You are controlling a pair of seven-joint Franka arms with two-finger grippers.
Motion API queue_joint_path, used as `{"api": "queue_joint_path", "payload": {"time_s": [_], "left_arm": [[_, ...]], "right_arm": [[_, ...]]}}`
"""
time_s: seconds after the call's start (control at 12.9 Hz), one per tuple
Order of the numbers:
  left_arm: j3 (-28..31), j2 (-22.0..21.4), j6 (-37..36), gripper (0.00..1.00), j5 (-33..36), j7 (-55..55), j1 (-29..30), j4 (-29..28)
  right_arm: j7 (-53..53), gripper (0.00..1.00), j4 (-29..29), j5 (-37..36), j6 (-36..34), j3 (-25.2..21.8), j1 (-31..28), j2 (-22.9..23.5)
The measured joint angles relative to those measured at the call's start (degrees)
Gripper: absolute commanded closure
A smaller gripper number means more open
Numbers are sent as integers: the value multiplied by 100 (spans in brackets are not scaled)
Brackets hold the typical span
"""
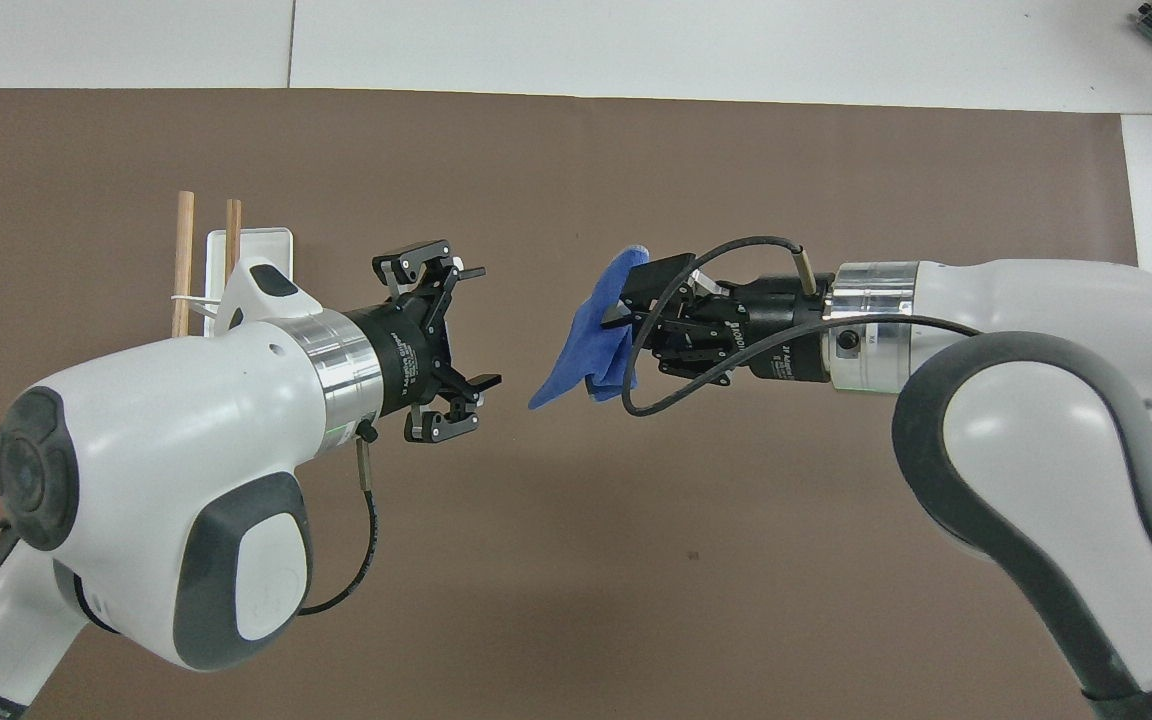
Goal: Right arm passes towel to left arm to hang
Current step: 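Lift the towel with the right gripper while the left gripper approaches, then close the left gripper on the towel held by the right gripper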
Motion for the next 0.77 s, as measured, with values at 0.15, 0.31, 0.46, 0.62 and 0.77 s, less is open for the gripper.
{"api": "queue_joint_path", "payload": {"time_s": [0.15,0.31,0.46,0.62,0.77], "left_arm": [[-3,-1,17,0,0,-216,-128,-1],[-8,-2,30,0,0,-362,-200,-8],[-18,-2,30,0,0,-472,-240,-39],[-61,-2,30,0,0,-568,-257,-97],[-69,-2,30,0,0,-648,-257,-129]], "right_arm": [[150,86,16,55,0,7,6,0],[397,86,19,192,30,15,88,1],[647,86,21,254,61,20,137,1],[769,86,22,256,62,23,160,1],[786,85,22,256,147,25,245,1]]}}
